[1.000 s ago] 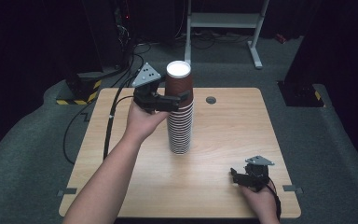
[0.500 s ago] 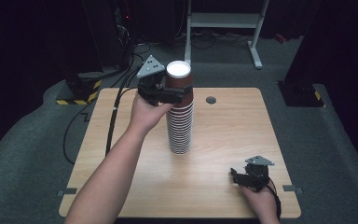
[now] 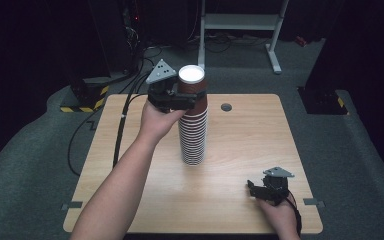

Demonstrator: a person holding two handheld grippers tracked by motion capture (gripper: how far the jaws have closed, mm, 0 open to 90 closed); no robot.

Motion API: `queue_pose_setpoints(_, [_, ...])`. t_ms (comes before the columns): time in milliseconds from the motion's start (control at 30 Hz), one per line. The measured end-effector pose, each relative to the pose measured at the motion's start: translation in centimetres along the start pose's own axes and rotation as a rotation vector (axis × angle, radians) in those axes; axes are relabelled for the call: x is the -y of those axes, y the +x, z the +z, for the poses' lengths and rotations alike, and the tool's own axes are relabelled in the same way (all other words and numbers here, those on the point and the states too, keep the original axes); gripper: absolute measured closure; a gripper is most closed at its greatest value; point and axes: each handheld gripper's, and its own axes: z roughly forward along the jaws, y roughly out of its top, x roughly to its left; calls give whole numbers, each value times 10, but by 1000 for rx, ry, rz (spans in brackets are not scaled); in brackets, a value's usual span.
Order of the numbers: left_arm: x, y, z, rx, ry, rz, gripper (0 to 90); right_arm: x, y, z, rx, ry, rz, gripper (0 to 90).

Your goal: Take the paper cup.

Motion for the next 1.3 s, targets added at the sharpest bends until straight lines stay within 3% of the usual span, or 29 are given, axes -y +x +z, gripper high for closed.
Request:
queue_pose_setpoints(433, [2, -1, -2, -3, -19, -2, 190, 0, 0, 0, 0, 0, 1, 136])
queue_pose_setpoints(1300, [-13, -9, -15, -44, -177, 10, 193, 0, 0, 0, 1, 0, 0, 137])
